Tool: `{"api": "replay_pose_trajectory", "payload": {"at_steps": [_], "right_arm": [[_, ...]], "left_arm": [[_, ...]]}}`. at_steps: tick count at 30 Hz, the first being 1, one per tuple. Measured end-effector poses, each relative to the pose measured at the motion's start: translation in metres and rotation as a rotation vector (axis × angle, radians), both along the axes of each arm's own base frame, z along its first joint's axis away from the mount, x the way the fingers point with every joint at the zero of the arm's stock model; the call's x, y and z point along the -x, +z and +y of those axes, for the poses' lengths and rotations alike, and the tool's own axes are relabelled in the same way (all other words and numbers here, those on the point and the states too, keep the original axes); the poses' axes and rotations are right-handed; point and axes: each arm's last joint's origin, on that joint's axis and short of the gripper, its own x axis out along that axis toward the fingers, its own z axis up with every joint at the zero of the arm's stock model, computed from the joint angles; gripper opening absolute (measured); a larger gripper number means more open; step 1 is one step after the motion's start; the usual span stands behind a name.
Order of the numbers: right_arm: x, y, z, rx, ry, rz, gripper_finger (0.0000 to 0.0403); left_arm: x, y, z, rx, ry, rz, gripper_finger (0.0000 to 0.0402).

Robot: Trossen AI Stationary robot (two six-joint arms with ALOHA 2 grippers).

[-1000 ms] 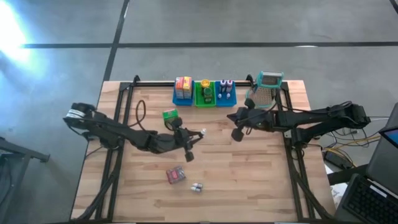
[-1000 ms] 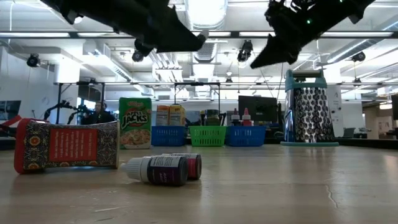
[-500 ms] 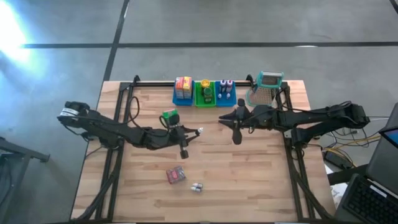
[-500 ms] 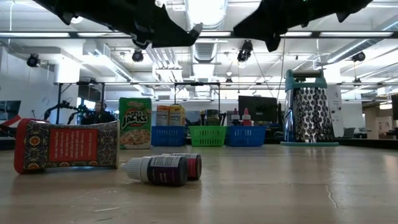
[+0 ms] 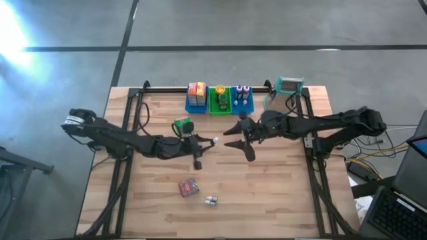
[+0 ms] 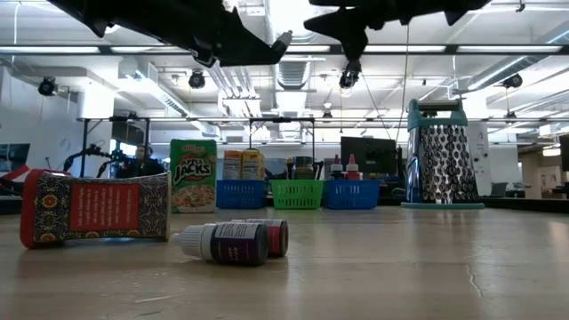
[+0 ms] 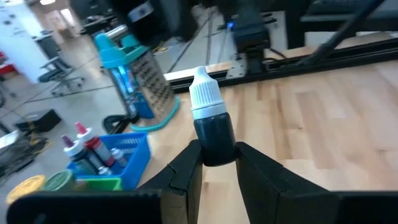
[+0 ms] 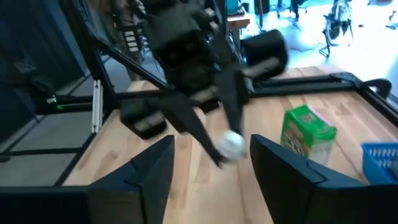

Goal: Pick & Place Kitchen Items
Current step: Put the top small purple food bottle coloring into the right blue bin

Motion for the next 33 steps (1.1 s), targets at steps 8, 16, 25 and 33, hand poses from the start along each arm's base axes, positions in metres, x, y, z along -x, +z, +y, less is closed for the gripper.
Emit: {"api": "replay_pose_trajectory", "payload": {"at_steps": [8,16,25,33], "right_arm": [[-0.016,0.000,0.000,0.018,0.005,0.011,0.0225],[-0.029,-0.001,-0.001,0.048,0.008,0.022,0.0217],[-0.032,0.002,-0.001,0.069,0.008,0.006,0.0196],[-0.031,0.003,-0.001,0.067,0.003,0.005,0.0169]], "left_arm": [[-0.002,0.005,0.007,-0.011,0.029,-0.048,0.0094],[-0.002,0.009,0.006,-0.033,0.010,-0.085,0.0094],[-0.003,0.009,0.006,-0.032,0.001,-0.084,0.0094],[-0.003,0.009,0.006,-0.025,0.001,-0.086,0.0094]]}}
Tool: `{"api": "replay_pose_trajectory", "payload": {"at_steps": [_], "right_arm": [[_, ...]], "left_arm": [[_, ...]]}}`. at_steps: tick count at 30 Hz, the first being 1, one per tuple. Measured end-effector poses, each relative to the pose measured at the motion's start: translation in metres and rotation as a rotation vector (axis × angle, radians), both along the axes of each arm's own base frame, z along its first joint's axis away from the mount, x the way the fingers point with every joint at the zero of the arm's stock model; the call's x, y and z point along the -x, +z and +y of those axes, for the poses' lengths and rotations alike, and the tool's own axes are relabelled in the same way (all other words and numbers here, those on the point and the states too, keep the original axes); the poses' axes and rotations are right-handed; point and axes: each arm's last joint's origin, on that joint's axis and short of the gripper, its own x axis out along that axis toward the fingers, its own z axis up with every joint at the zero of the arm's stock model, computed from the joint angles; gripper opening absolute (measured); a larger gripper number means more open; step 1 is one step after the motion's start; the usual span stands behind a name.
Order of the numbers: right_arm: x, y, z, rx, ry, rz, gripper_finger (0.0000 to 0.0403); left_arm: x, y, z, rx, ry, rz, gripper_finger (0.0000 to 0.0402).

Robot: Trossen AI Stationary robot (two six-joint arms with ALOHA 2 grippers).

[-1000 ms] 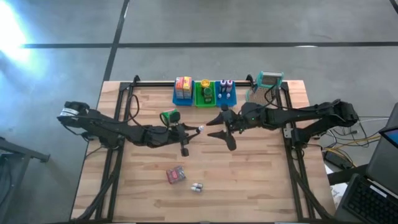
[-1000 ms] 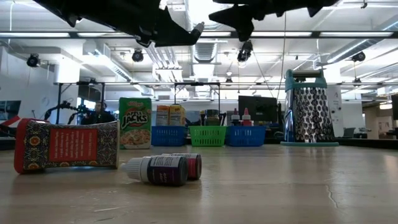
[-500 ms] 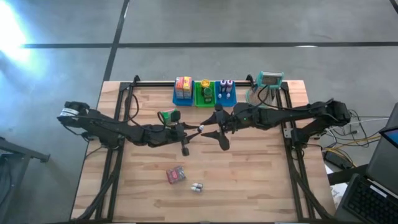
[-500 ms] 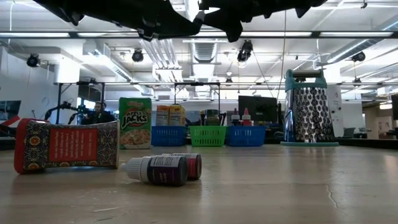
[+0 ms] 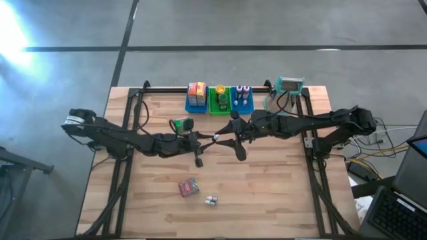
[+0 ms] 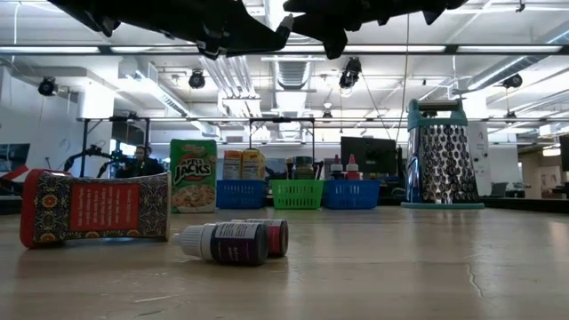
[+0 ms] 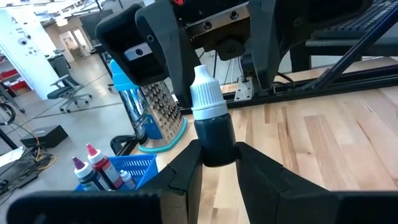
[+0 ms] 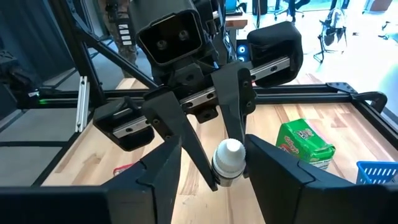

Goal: Pick & Place Kitchen Items
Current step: Put the top small purple food bottle coloring into the right blue bin

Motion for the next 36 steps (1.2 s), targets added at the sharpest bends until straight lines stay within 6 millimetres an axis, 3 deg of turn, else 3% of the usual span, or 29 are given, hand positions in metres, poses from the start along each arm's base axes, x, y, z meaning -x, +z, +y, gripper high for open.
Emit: {"api": "replay_pose_trajectory", "payload": {"at_steps": [16,23,33,36], "right_arm": [[0.0000,-0.0004,-0.0015,0.020,-0.050,0.000,0.0174],[0.0000,-0.0004,-0.0015,0.023,-0.049,0.000,0.0134],[0.0004,-0.0002,-0.0015,0.028,-0.048,0.001,0.0045],[0.0005,-0.0004,-0.0015,0.028,-0.048,0.003,0.0041]], "left_arm": [[0.0000,0.0000,-0.0001,0.003,-0.002,-0.001,0.0094],[-0.0001,-0.0001,-0.0001,0.003,-0.002,-0.001,0.0094],[-0.0001,-0.0001,0.0000,0.004,-0.003,-0.001,0.0094],[-0.0001,-0.0003,-0.0001,0.022,-0.005,-0.005,0.0094]]}}
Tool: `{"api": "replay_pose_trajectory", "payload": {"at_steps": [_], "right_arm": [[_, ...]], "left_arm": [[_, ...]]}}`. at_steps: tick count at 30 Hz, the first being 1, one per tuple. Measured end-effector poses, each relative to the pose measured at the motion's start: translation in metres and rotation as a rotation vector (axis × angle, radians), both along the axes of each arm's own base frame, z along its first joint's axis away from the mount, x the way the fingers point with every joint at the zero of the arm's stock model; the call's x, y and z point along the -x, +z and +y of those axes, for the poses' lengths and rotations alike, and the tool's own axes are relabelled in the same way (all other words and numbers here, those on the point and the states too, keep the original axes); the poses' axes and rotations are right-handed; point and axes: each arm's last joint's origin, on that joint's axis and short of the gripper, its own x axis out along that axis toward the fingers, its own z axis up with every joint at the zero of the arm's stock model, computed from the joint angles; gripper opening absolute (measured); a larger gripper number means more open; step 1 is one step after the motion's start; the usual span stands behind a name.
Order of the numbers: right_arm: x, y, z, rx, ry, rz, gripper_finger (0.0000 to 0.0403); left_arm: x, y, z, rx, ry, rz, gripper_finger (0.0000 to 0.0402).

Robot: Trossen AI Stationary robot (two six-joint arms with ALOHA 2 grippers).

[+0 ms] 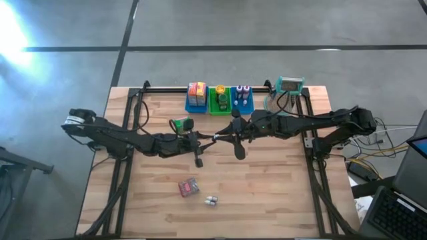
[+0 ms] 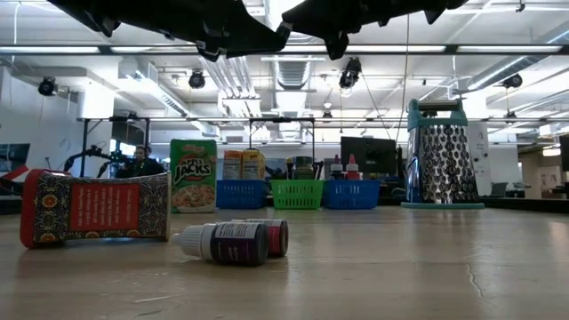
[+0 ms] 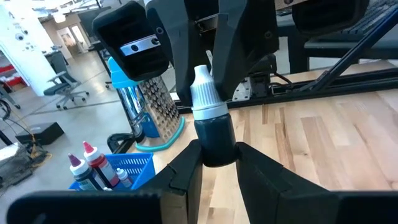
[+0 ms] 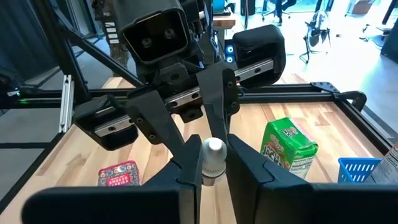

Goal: Pick & Place Kitchen Items
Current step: Put the top small purple food bottle coloring into the right blue bin

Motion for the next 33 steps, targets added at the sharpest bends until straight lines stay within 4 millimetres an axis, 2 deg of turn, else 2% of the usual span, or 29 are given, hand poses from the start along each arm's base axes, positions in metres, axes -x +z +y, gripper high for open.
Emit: {"api": "replay_pose_trajectory", "payload": {"at_steps": [6,10,14,18,26,33], "right_arm": [[0.003,-0.001,-0.002,0.003,-0.017,0.034,0.0054],[0.013,0.000,-0.007,0.020,-0.088,0.108,0.0050],[0.028,0.004,-0.014,0.040,-0.172,0.182,0.0043],[0.044,0.003,-0.028,0.064,-0.335,0.262,0.0050],[0.057,-0.033,-0.081,-0.004,-0.593,0.359,0.0046],[0.062,-0.069,-0.120,-0.014,-0.722,0.323,0.0052]], "left_arm": [[0.000,-0.002,0.000,-0.001,0.003,0.015,0.0113],[0.001,-0.004,0.001,-0.003,0.028,0.042,0.0159],[0.002,-0.004,0.004,-0.026,0.126,0.049,0.0214],[0.004,-0.003,0.007,-0.063,0.228,0.057,0.0252],[0.005,-0.003,0.007,-0.048,0.255,0.048,0.0260],[0.005,-0.003,0.007,-0.048,0.256,0.049,0.0258]]}}
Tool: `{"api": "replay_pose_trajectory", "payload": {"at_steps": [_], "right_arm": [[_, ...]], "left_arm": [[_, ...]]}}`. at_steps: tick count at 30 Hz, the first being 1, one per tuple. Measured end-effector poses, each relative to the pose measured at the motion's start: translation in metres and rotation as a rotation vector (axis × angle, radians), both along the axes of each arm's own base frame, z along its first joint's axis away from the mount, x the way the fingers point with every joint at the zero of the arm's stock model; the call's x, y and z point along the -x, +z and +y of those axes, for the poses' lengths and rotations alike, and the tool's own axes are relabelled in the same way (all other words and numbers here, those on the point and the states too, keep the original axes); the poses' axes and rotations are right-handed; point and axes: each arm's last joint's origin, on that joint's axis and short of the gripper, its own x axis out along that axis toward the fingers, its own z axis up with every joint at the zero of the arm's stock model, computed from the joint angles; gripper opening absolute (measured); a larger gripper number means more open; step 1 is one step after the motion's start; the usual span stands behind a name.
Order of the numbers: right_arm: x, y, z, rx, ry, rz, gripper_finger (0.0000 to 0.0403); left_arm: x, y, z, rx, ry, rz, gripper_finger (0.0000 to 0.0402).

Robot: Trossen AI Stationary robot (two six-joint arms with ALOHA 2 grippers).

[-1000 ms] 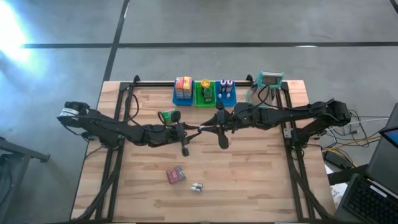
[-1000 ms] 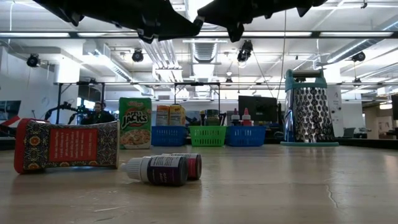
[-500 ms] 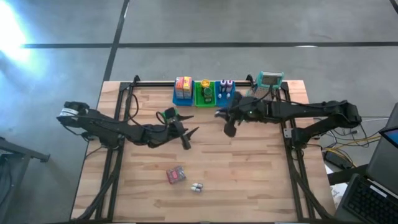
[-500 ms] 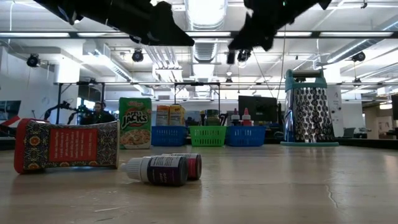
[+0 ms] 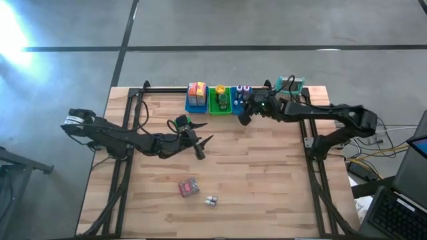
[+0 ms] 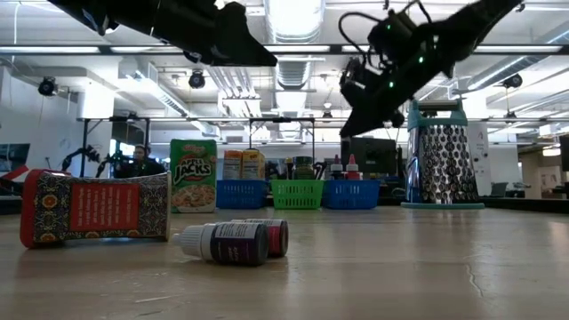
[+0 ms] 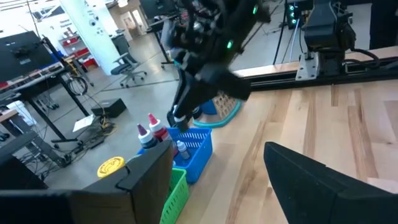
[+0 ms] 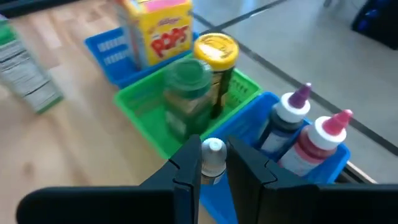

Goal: Pick & Place Kitchen Items
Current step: Put the top small purple food bottle coloring into the right blue bin

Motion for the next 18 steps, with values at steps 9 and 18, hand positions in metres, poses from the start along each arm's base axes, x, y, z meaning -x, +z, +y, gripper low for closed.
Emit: {"api": "replay_pose_trajectory", "payload": {"at_steps": [9,18], "right_arm": [[-0.012,-0.036,-0.024,0.007,-0.056,-0.025,0.0049],[-0.017,-0.060,-0.036,0.009,-0.113,0.044,0.0046]], "left_arm": [[0.000,0.000,0.000,0.005,0.001,-0.003,0.0257],[0.000,-0.001,0.000,0.013,0.001,0.001,0.0257]]}}
